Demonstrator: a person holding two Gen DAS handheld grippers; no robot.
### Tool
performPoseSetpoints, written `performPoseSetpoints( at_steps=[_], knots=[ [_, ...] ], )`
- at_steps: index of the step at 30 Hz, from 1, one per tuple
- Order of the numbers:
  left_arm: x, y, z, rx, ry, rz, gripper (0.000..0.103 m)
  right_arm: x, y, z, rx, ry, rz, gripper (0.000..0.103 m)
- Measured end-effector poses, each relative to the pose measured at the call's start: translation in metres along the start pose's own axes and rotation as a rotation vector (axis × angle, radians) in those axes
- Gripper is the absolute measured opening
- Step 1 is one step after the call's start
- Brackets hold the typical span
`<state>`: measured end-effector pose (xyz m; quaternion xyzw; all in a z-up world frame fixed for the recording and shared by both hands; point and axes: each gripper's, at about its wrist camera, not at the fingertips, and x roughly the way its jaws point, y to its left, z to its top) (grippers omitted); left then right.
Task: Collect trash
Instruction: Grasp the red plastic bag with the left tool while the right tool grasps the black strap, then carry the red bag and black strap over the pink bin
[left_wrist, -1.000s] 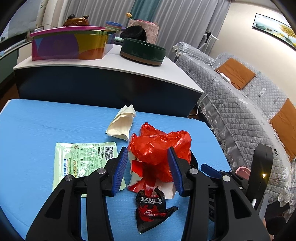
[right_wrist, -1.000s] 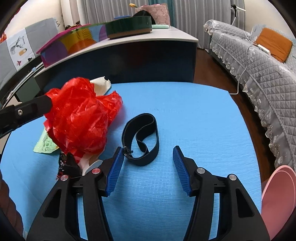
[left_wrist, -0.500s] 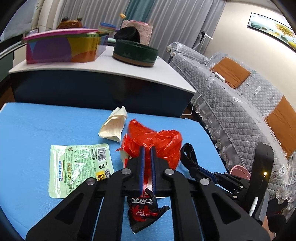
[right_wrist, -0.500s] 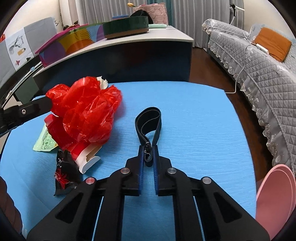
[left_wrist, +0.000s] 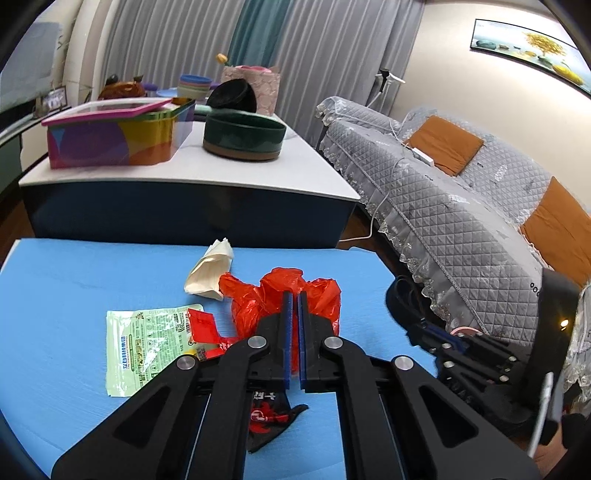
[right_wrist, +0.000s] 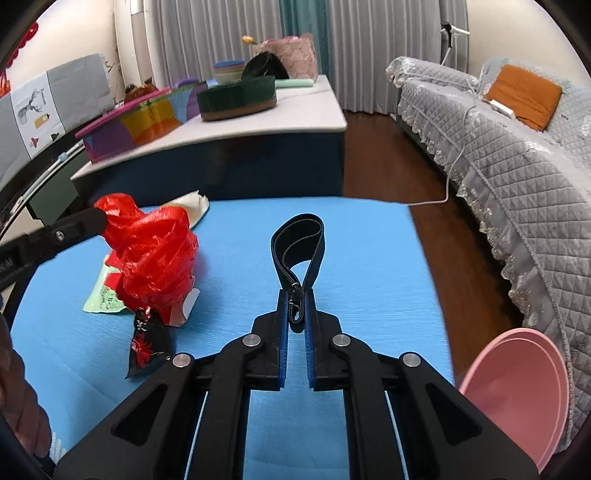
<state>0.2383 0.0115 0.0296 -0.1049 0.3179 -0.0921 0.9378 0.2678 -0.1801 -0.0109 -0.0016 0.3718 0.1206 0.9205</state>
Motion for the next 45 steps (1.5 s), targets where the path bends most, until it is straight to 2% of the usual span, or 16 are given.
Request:
performPoseSetpoints(
  at_steps=[10, 18, 45],
  knots=[
    [-0.03, -0.023, -0.001, 0.044, -0.055, -0.004, 0.002, -0.052, -0.02, -0.004, 0.009, -0.052, -0.034, 0.008],
    [-0.041, -0.035, -0.004, 0.065, -0.07, -0.021, 0.002, -0.082, -0.035, -0.01, 0.019, -0.074, -0.067, 0.008],
    [-0.039, -0.073, -0.005, 0.112, -0.079, -0.078, 0.002, -0.113, -0.073, -0.02, 0.055, -0.095, -0.139, 0.008]
  ],
)
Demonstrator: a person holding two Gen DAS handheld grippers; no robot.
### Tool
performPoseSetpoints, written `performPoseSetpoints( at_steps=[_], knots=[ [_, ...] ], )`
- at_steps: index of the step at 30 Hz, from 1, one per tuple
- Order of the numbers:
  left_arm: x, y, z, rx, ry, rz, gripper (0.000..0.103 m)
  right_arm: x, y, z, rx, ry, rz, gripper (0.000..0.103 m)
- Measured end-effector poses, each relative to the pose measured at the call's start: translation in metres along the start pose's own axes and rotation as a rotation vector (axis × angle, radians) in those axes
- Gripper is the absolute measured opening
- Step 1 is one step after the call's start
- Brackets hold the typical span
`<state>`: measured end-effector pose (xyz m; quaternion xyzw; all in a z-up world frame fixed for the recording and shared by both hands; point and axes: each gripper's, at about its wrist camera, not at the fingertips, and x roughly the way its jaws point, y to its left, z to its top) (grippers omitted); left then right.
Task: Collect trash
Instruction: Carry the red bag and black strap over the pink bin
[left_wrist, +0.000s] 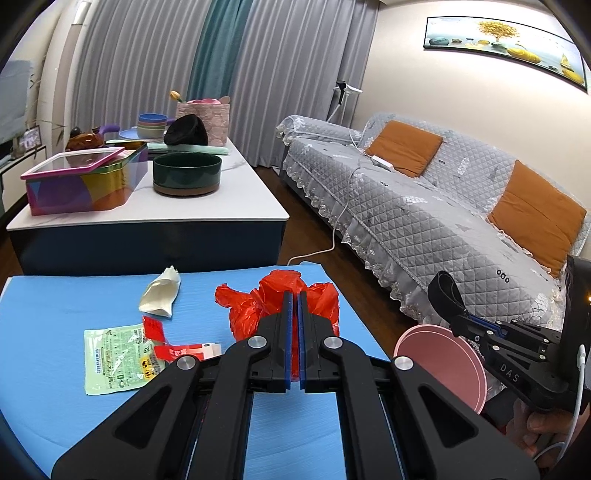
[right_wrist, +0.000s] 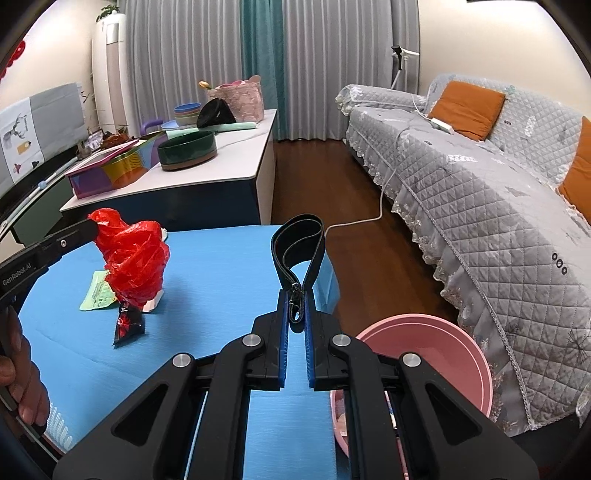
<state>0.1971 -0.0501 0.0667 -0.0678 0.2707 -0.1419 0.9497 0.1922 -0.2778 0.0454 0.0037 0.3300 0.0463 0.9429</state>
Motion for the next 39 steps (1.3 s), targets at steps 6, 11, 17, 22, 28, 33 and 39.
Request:
performPoseSetpoints(
  at_steps=[6, 11, 17, 22, 28, 33, 39],
  knots=[
    [0.002, -0.008, 0.0, 0.012, 0.001, -0.009, 0.002, -0.002, -0.009, -0.001, 0.013, -0.002, -0.01, 0.008],
    [0.005, -0.017, 0.0, 0.027, 0.0, -0.021, 0.002, -0.004, -0.018, -0.002, 0.027, -0.002, -0.024, 0.008],
    [0.008, -0.032, -0.001, 0.048, 0.002, -0.043, 0.002, -0.008, -0.032, -0.003, 0.059, -0.006, -0.048, 0.008],
    [0.009, -0.047, -0.003, 0.077, -0.001, -0.074, 0.002, -0.007, -0.045, -0.008, 0.077, 0.006, -0.072, 0.008],
    [0.015, -0.067, -0.007, 0.101, 0.009, -0.108, 0.002, -0.01, -0.063, -0.011, 0.108, 0.004, -0.091, 0.008],
    [0.018, -0.085, -0.012, 0.127, 0.013, -0.143, 0.002, -0.013, -0.075, -0.015, 0.122, 0.008, -0.107, 0.008],
    [0.025, -0.108, -0.017, 0.154, 0.029, -0.187, 0.002, -0.016, -0.092, -0.023, 0.138, 0.018, -0.13, 0.008]
  ],
)
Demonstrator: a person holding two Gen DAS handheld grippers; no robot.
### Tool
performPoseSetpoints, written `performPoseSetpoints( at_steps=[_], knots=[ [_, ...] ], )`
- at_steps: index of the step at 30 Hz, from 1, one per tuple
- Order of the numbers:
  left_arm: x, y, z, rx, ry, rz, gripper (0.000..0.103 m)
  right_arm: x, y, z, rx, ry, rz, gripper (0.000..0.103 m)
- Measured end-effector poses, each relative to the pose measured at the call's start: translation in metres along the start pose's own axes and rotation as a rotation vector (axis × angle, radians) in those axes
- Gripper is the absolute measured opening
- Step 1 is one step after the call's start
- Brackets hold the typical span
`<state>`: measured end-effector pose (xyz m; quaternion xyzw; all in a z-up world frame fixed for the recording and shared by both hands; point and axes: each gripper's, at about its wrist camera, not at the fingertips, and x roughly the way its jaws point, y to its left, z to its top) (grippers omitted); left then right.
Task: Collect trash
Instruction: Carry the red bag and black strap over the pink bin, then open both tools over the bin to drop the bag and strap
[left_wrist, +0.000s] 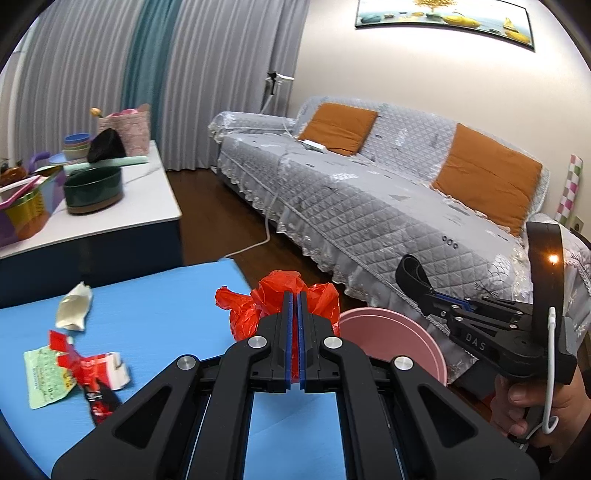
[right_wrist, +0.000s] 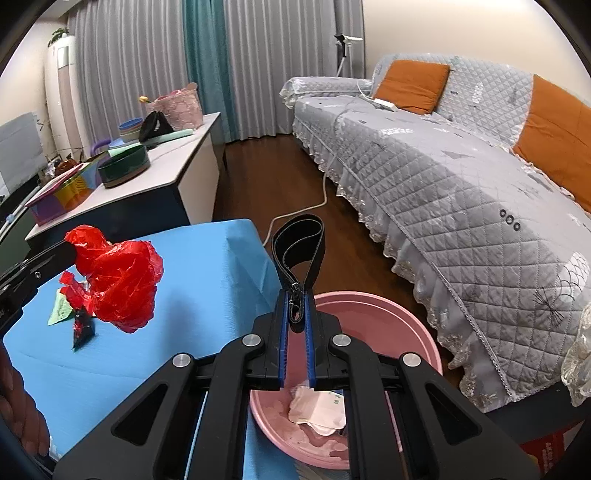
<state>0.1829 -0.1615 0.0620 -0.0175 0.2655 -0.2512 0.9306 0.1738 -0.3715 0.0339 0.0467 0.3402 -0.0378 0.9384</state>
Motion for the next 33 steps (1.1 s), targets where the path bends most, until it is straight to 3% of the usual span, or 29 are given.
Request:
performPoseSetpoints(
  at_steps=[18, 20, 21, 22, 24, 33],
  knots=[
    [0.042, -0.067, -0.011, 0.104, 0.075, -0.124, 0.002, 0.002, -0.067, -0.017, 0.073, 0.031, -0.068, 0.009],
    [0.05, -0.071, -0.014, 0.111, 0.11, -0.129, 0.003, 0.005, -0.069, -0.018, 0.077, 0.046, -0.058, 0.014],
    [0.052, -0.071, -0.016, 0.107, 0.124, -0.138, 0.008, 0.007, -0.07, -0.019, 0.077, 0.056, -0.06, 0.016],
    [0.053, -0.071, -0.017, 0.101, 0.13, -0.143, 0.017, 0.008, -0.071, -0.02, 0.079, 0.062, -0.071, 0.029],
    [0.053, -0.069, -0.018, 0.096, 0.129, -0.138, 0.024, 0.008, -0.073, -0.02, 0.086, 0.058, -0.082, 0.042],
    [0.043, -0.048, -0.018, 0.048, 0.125, -0.089, 0.024, 0.004, -0.068, -0.015, 0.105, 0.034, -0.062, 0.044]
  ],
)
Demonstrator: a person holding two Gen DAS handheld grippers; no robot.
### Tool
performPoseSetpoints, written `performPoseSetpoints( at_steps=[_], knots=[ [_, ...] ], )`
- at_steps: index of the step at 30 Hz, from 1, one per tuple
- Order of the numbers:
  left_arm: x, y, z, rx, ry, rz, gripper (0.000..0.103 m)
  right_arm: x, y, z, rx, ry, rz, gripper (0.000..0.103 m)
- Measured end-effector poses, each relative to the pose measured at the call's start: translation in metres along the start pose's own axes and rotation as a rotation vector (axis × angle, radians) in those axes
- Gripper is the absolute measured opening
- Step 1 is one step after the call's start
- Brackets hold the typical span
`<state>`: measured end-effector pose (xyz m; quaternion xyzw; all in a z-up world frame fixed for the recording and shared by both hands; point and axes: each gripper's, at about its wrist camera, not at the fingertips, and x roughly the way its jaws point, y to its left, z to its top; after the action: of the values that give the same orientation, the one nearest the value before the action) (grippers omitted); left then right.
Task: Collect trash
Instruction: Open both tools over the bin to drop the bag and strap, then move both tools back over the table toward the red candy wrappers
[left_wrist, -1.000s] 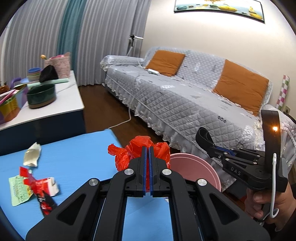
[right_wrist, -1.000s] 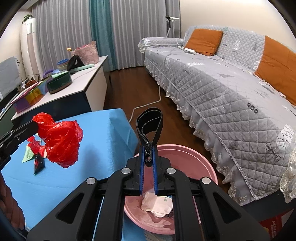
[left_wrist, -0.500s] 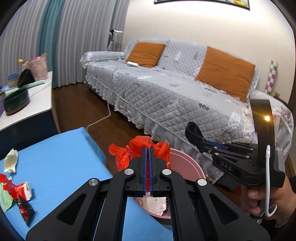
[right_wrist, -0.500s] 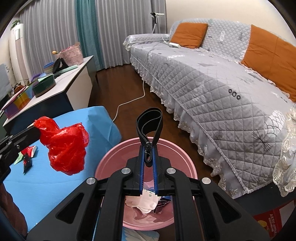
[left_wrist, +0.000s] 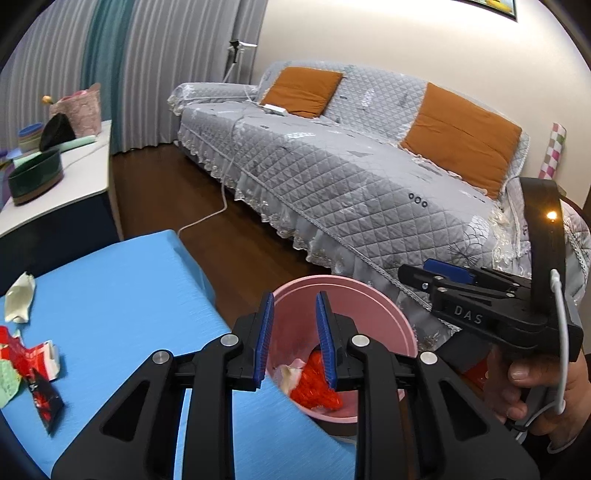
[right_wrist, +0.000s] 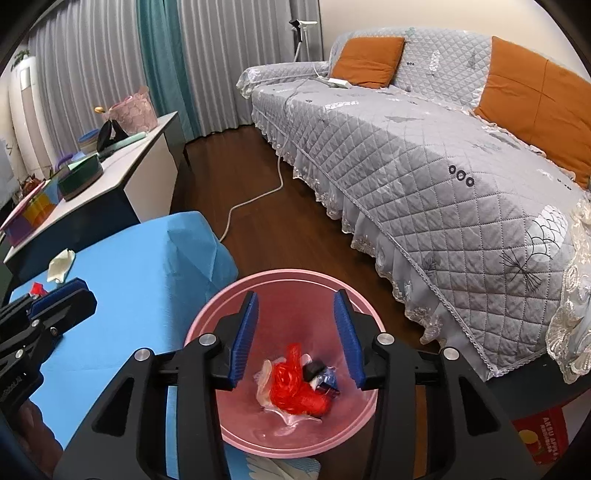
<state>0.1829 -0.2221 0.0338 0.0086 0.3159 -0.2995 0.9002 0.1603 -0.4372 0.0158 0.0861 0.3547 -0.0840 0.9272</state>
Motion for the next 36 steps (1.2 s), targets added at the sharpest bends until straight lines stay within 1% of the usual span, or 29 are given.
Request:
performPoseSetpoints(
  at_steps=[2, 4, 6, 9, 14, 18, 21, 24, 27, 29, 32, 36],
  knots=[
    [-0.006, 0.004, -0.001, -0.004, -0.014, 0.022, 0.027, -0.004, 0.008, 0.002, -0.009, -0.027, 0.005, 0.044],
    [-0.012, 0.009, 0.001, -0.01, -0.033, 0.044, 0.039, -0.007, 0.017, 0.004, -0.016, -0.056, 0.008, 0.046],
    [-0.019, 0.015, 0.001, -0.018, -0.053, 0.068, 0.045, -0.01, 0.026, 0.004, -0.024, -0.09, 0.02, 0.049],
    [-0.03, 0.029, 0.001, -0.034, -0.074, 0.111, 0.049, -0.011, 0.044, 0.005, -0.053, -0.116, 0.024, 0.049],
    [-0.047, 0.055, 0.002, -0.067, -0.117, 0.2, 0.051, -0.013, 0.074, 0.009, -0.086, -0.14, 0.057, 0.049],
    [-0.064, 0.082, 0.002, -0.113, -0.142, 0.315, 0.051, -0.011, 0.099, 0.01, -0.103, -0.145, 0.08, 0.049],
    [-0.077, 0.11, 0.002, -0.182, -0.156, 0.382, 0.051, -0.007, 0.119, 0.011, -0.108, -0.135, 0.109, 0.049],
    [-0.095, 0.138, 0.0, -0.236, -0.179, 0.423, 0.051, -0.004, 0.138, 0.012, -0.112, -0.133, 0.13, 0.049],
    [-0.113, 0.164, -0.003, -0.281, -0.199, 0.476, 0.051, 0.0, 0.156, 0.013, -0.1, -0.124, 0.171, 0.053],
    [-0.121, 0.178, -0.006, -0.307, -0.195, 0.502, 0.051, 0.004, 0.171, 0.01, -0.099, -0.099, 0.215, 0.055],
    [-0.135, 0.207, -0.013, -0.351, -0.184, 0.543, 0.051, 0.01, 0.199, 0.0, -0.131, -0.062, 0.27, 0.056],
    [-0.151, 0.231, -0.021, -0.36, -0.165, 0.621, 0.051, 0.016, 0.24, -0.014, -0.195, -0.027, 0.333, 0.056]
  ],
)
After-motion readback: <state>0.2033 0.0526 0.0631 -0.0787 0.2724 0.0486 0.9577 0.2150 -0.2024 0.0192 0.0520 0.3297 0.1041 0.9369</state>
